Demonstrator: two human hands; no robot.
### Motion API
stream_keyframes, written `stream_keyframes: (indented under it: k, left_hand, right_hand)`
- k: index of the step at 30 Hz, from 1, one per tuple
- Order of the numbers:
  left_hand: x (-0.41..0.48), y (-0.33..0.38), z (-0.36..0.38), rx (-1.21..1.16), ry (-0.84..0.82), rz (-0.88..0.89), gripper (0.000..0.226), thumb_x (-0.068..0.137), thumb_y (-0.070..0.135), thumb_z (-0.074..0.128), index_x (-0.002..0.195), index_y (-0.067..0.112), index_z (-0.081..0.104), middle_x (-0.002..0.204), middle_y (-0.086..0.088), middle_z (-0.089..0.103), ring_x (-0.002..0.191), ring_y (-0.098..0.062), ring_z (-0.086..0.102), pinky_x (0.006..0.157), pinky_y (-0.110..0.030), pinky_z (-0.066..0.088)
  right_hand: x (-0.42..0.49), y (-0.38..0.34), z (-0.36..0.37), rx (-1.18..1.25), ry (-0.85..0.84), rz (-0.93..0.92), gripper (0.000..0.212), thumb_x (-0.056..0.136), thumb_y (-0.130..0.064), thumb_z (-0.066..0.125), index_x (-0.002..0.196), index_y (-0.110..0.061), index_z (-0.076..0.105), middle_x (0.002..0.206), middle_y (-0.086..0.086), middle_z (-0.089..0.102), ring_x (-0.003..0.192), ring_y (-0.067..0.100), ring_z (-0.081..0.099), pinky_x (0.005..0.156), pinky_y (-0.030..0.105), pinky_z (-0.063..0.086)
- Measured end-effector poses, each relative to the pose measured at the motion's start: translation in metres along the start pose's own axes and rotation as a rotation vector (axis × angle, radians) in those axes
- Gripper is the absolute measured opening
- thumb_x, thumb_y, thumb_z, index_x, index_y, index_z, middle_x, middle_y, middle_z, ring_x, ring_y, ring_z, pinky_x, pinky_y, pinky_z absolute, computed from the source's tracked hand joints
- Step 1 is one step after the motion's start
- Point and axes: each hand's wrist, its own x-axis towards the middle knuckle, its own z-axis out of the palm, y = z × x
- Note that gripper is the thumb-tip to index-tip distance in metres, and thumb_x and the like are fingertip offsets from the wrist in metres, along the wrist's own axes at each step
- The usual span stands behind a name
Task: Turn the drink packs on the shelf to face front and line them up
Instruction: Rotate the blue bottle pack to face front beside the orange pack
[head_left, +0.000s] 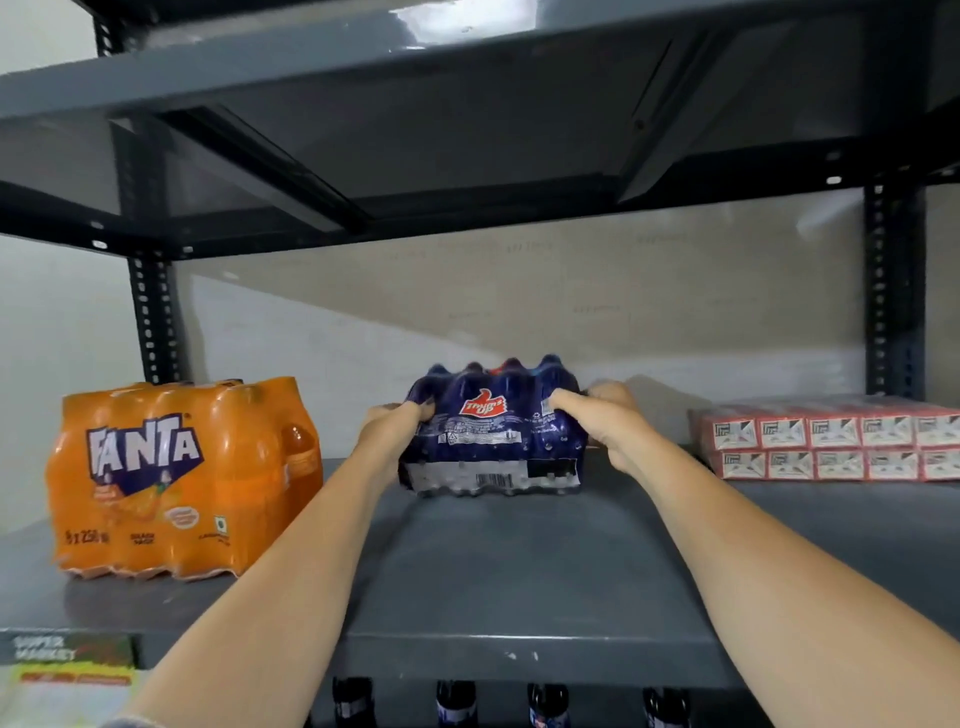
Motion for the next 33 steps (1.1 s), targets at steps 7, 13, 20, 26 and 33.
stream_keyframes:
  k: [7,13,20,26,33]
  left_hand:
    - [-0.019,-0.005,-0.015,0.315,-0.024,0.097,0.062,0.081,0.037,0.074,0.134,0.013,0.054,0.116,-0.007,0.066,0.096,-0.025,0.06,0.073,-0.037,0.049]
    - [-0.039,-0.023,-0.038,0.444,-0.078,0.234,0.053,0.074,0.03,0.081,0.12,0.017,0.057,0.109,-0.009,0.072,0.087,-0.024,0.07,0.071,-0.042,0.062]
    - [-0.06,-0.028,-0.044,0.493,-0.093,0.286,0.077,0.079,0.029,0.077,0.143,0.012,0.039,0.141,-0.012,0.055,0.121,-0.028,0.059,0.096,-0.039,0.052]
    - [-0.103,-0.023,0.001,0.277,-0.075,0.348,0.097,0.08,0.072,0.045,0.156,0.023,0.007,0.165,-0.003,-0.003,0.152,-0.023,0.003,0.122,-0.048,0.013]
    - [-0.097,-0.01,0.039,0.146,-0.053,0.114,0.088,0.093,0.065,0.028,0.155,0.013,-0.005,0.163,-0.002,-0.022,0.15,-0.02,-0.016,0.119,-0.047,-0.002]
  right_hand:
    - [-0.016,-0.011,-0.012,-0.121,-0.054,-0.011,0.024,0.072,-0.001,0.073,0.083,-0.011,0.054,0.083,0.008,0.065,0.069,0.02,0.064,0.062,0.031,0.057]
    - [-0.036,-0.012,-0.021,-0.254,-0.186,0.056,0.053,0.063,0.005,0.08,0.099,-0.014,0.047,0.098,0.008,0.062,0.083,0.027,0.067,0.053,0.037,0.056]
    - [-0.054,-0.004,-0.032,-0.225,-0.231,0.046,0.058,0.064,-0.014,0.092,0.103,-0.014,0.049,0.101,0.004,0.06,0.089,0.022,0.064,0.063,0.035,0.051]
    - [-0.04,-0.014,-0.031,-0.005,-0.008,-0.103,0.065,0.09,-0.068,0.044,0.136,-0.021,0.044,0.138,0.006,0.053,0.124,0.019,0.049,0.104,0.044,0.043]
    - [-0.053,-0.017,-0.007,-0.183,-0.217,-0.111,0.065,0.096,-0.069,0.011,0.121,-0.03,0.057,0.109,-0.003,0.067,0.097,0.009,0.06,0.092,0.037,0.043]
